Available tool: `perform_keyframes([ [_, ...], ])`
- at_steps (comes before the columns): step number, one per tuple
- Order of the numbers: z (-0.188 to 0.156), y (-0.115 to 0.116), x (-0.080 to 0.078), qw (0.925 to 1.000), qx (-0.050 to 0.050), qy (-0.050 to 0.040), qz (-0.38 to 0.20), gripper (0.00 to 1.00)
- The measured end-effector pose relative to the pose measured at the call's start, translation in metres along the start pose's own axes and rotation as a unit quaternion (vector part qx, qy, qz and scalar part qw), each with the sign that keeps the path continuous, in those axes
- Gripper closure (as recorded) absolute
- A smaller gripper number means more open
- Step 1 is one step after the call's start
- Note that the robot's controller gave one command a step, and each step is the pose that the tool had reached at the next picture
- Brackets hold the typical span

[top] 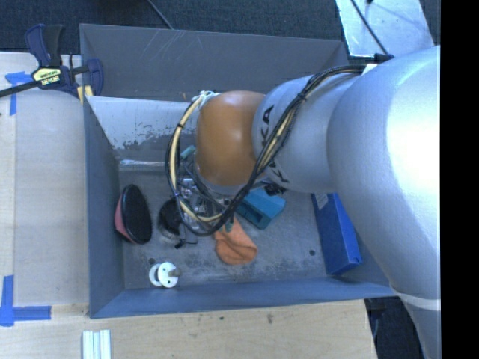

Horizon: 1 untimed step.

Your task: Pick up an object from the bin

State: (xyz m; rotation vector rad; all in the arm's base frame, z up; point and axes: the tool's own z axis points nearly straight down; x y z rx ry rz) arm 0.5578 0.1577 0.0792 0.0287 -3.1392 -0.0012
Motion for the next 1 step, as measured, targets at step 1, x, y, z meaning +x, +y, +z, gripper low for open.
perform_keyframes([
  [1,-0.0218,-0.0007,-0.0008,1.0,0.0,-0.003,0.0,1.0],
])
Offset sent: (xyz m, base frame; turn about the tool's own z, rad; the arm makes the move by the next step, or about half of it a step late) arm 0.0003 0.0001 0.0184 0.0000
